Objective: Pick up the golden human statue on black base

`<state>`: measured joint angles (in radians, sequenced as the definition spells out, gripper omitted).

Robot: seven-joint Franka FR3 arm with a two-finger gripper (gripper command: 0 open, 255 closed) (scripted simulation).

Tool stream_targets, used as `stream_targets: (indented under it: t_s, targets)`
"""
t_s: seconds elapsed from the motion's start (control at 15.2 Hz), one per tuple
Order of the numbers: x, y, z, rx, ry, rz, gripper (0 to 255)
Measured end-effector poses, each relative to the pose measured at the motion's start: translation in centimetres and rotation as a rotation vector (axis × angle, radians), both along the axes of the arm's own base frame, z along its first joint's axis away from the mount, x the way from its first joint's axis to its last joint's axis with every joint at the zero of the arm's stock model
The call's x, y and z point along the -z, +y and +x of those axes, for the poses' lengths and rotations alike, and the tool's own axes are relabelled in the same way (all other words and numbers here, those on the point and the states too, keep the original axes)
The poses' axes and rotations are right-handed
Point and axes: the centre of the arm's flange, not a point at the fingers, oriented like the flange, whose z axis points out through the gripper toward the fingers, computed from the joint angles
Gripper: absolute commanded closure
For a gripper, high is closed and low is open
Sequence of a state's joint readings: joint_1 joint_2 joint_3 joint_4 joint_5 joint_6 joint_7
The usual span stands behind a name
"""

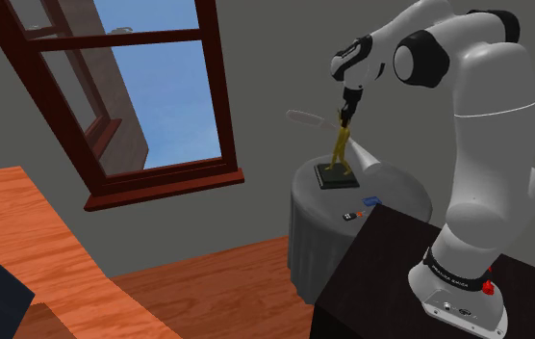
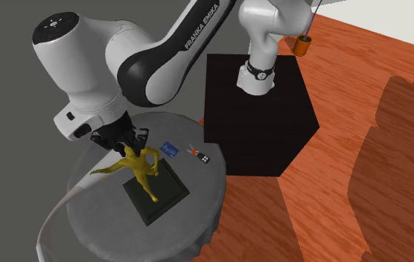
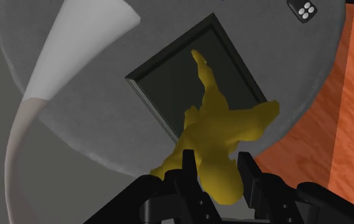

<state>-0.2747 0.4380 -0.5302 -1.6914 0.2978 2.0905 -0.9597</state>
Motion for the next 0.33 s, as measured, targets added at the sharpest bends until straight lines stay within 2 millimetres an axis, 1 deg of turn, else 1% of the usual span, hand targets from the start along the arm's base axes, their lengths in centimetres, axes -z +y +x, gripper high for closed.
stream_targets:
  t_s: [0.33]
  targets:
    - [-2.5,0.0,-0.1,0.000,0.000,0.000,255]
